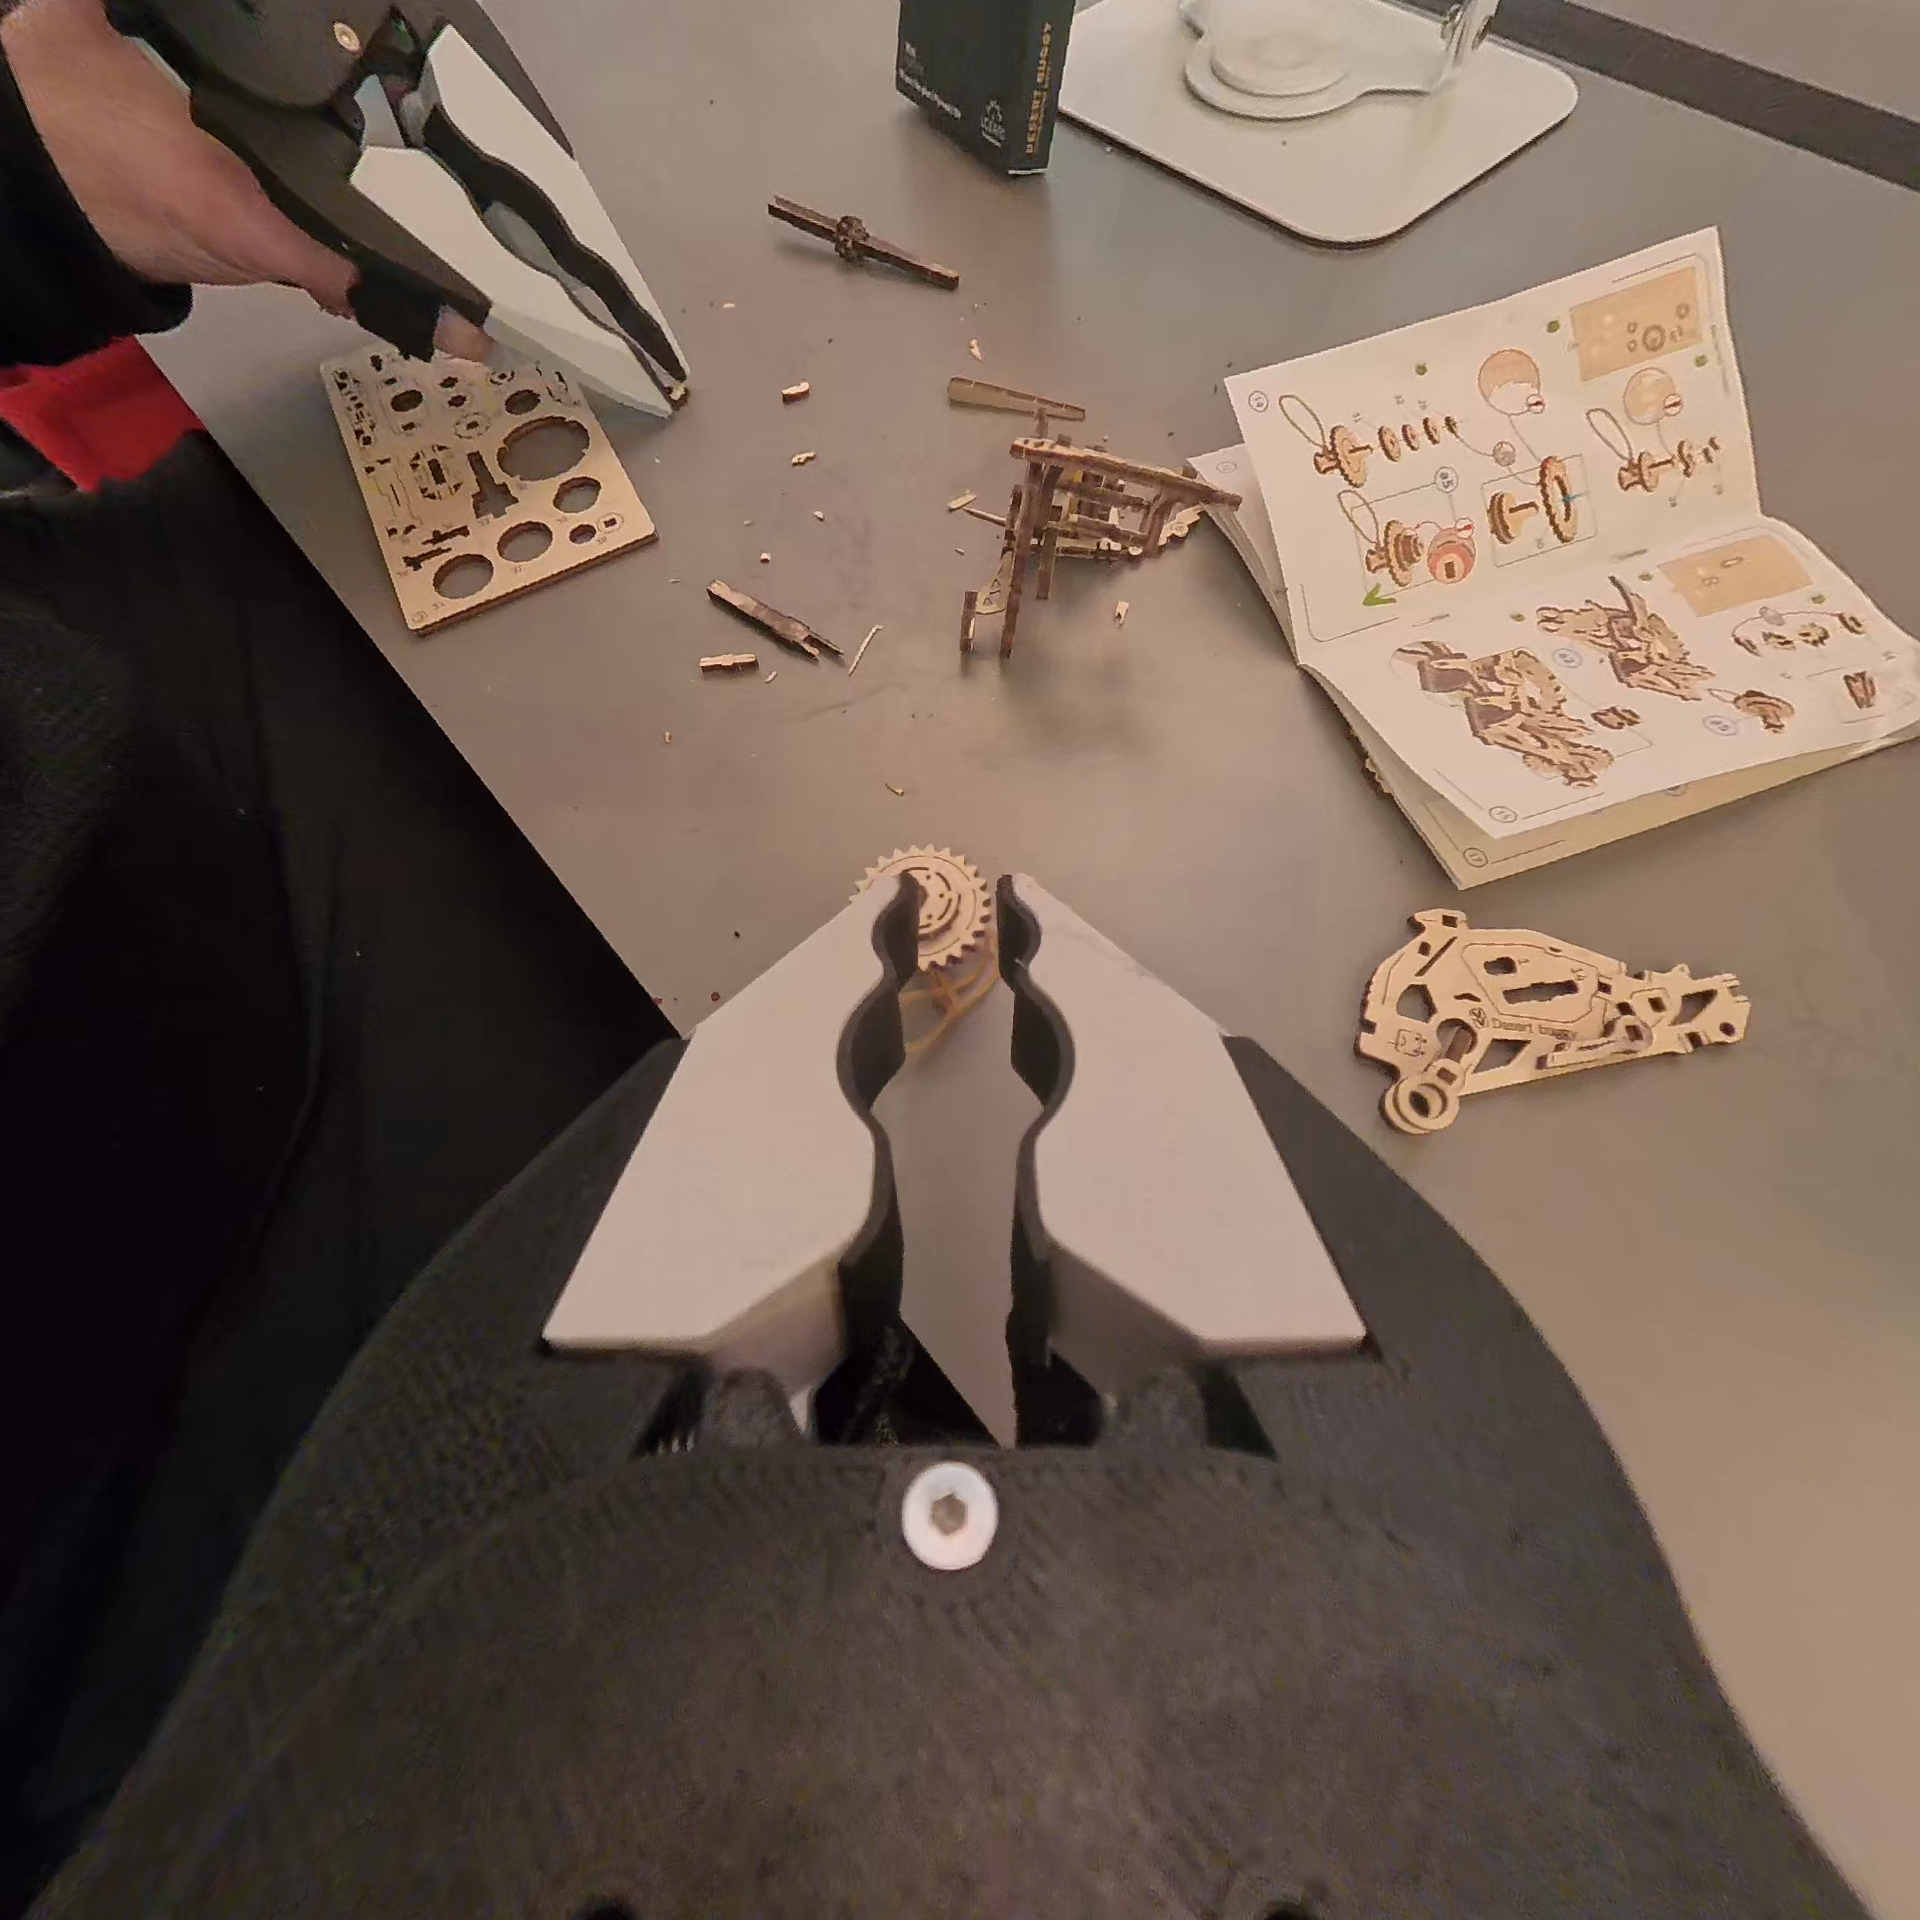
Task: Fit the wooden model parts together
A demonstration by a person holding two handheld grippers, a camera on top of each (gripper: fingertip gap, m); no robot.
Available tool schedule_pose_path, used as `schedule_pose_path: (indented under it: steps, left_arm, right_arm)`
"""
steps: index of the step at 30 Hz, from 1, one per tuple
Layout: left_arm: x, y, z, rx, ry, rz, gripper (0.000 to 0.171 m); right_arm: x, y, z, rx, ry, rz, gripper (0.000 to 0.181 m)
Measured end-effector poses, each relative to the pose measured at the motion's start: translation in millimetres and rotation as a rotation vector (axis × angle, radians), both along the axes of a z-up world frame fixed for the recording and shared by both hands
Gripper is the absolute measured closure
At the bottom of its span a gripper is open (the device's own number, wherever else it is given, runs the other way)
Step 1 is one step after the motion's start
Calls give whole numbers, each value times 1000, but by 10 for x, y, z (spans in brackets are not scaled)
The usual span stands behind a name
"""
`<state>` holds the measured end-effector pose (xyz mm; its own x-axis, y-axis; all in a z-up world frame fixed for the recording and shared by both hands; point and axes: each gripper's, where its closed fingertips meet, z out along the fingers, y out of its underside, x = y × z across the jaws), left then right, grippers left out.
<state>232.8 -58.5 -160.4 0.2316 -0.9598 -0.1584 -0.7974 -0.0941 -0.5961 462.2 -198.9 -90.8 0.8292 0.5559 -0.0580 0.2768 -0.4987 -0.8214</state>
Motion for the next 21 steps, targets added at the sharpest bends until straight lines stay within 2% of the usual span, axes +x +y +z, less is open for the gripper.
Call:
schedule_pose_path:
  steps: [5,9,15,21]
  left_arm:
    - [-4,14,9,42,18,8,160]
    - [152,-51,165,72,-19,-23,160]
    - [639,-302,500,80,-133,-129,160]
    - [1134,-643,670,34,-223,-254,160]
  right_arm:
    - [52,-9,12,14,13,-9,170]
    - [110,-28,28,26,18,-23,170]
    - [194,-33,59,56,41,-54,168]
    - [267,-26,56,68,91,-75,163]
